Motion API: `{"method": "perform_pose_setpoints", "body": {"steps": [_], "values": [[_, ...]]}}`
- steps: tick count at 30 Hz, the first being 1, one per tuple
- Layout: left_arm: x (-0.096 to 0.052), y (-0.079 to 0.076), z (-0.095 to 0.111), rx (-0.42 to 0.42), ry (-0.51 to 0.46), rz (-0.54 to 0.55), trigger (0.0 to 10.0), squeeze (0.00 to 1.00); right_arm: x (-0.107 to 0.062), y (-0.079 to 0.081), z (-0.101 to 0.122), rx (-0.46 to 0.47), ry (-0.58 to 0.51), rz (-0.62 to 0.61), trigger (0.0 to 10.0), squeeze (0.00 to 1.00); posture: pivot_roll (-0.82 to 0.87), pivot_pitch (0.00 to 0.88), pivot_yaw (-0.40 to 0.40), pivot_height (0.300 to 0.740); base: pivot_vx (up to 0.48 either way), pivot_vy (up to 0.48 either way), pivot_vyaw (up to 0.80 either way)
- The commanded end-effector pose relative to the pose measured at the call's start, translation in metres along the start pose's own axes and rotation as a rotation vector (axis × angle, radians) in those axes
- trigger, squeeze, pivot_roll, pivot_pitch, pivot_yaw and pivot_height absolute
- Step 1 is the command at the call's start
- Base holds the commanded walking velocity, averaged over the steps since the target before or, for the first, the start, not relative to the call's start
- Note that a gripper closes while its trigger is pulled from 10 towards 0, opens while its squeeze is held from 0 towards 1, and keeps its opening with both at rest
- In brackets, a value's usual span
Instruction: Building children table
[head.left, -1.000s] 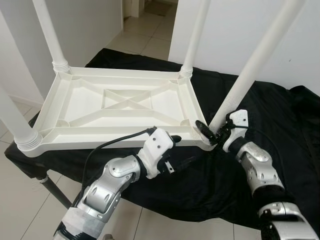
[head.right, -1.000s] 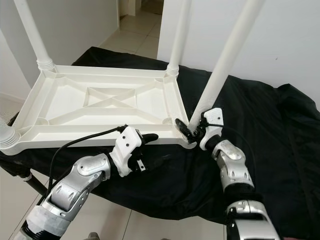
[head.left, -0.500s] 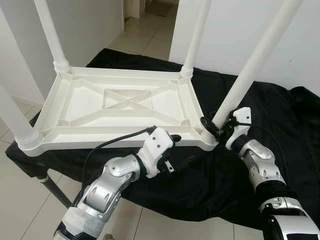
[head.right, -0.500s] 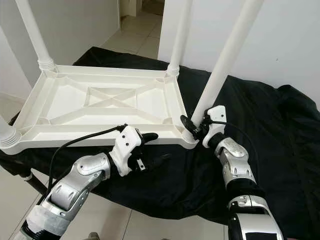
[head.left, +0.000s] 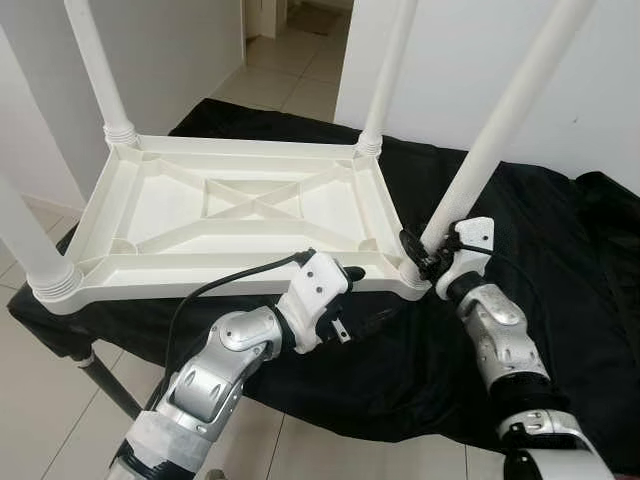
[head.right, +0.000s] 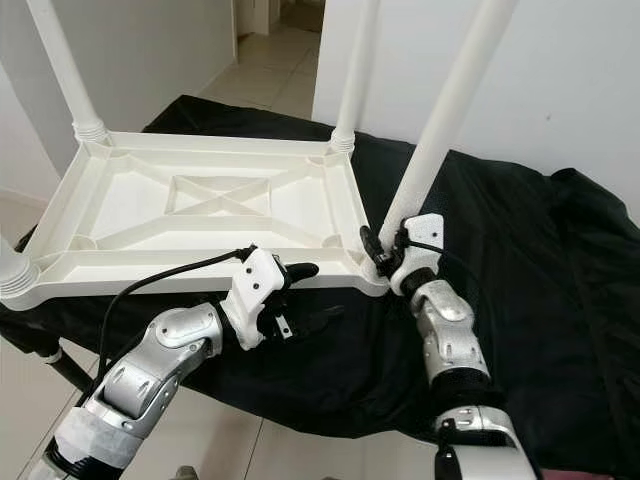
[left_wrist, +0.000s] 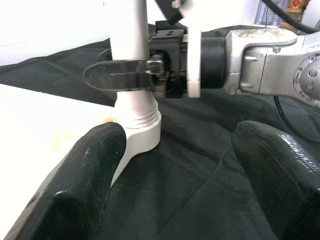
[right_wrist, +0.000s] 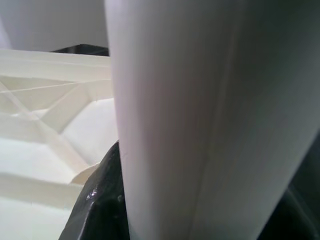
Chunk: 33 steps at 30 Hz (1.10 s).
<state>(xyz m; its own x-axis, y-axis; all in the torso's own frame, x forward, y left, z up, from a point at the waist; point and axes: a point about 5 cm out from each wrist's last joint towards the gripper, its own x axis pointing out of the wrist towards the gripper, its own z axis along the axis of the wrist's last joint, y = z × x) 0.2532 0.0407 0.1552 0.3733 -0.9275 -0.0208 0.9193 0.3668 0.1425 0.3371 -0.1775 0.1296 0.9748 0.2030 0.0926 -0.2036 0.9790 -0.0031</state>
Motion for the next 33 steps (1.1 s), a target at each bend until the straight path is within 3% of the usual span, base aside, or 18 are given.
{"method": "perform_pose_setpoints", "body": {"steps": [1,6,10,13,16,25,26,33], "values": [[0.002,0.002,-0.001,0.001,0.002,0.02,10.0,0.0,-0.003,-0.004,-0.01,-0.002,0.059,-0.085,10.0,0.0,-0.03,0.0,-0.091,0.74,0.0,0.0,0.0],[0.001,0.001,-0.002,-0.003,0.004,0.015,10.0,0.0,-0.005,0.007,-0.015,0.062,0.074,-0.344,10.0,0.0,-0.03,0.0,-0.078,0.74,0.0,0.0,0.0],[0.001,0.001,-0.002,-0.005,0.005,0.014,10.0,0.0,-0.006,0.01,-0.015,0.067,0.075,-0.392,10.0,0.0,-0.03,0.0,-0.078,0.74,0.0,0.0,0.0],[0.002,0.001,-0.002,-0.008,0.005,0.008,10.0,0.0,-0.007,0.026,-0.016,0.096,0.083,-0.506,10.0,0.0,-0.04,0.0,-0.071,0.74,0.0,0.0,0.0],[0.003,-0.001,-0.002,-0.01,0.005,-0.005,10.0,0.0,-0.006,0.037,-0.01,0.113,0.053,-0.482,10.0,0.0,-0.06,0.0,-0.062,0.74,0.0,0.0,0.0],[0.004,0.0,-0.001,-0.009,0.003,-0.013,10.0,0.0,-0.01,0.041,-0.007,0.101,0.02,-0.44,10.0,0.0,-0.06,0.0,-0.057,0.74,0.0,0.0,0.0],[0.004,0.001,0.0,-0.006,0.002,-0.014,10.0,0.0,-0.014,0.043,-0.002,0.106,-0.022,-0.403,10.0,1.0,-0.06,0.0,-0.049,0.74,0.0,0.0,0.0],[0.004,0.005,0.002,0.011,0.001,-0.017,10.0,0.0,-0.019,0.042,0.003,0.115,-0.066,-0.354,10.0,1.0,-0.06,0.0,-0.052,0.74,0.0,0.0,0.0]]}}
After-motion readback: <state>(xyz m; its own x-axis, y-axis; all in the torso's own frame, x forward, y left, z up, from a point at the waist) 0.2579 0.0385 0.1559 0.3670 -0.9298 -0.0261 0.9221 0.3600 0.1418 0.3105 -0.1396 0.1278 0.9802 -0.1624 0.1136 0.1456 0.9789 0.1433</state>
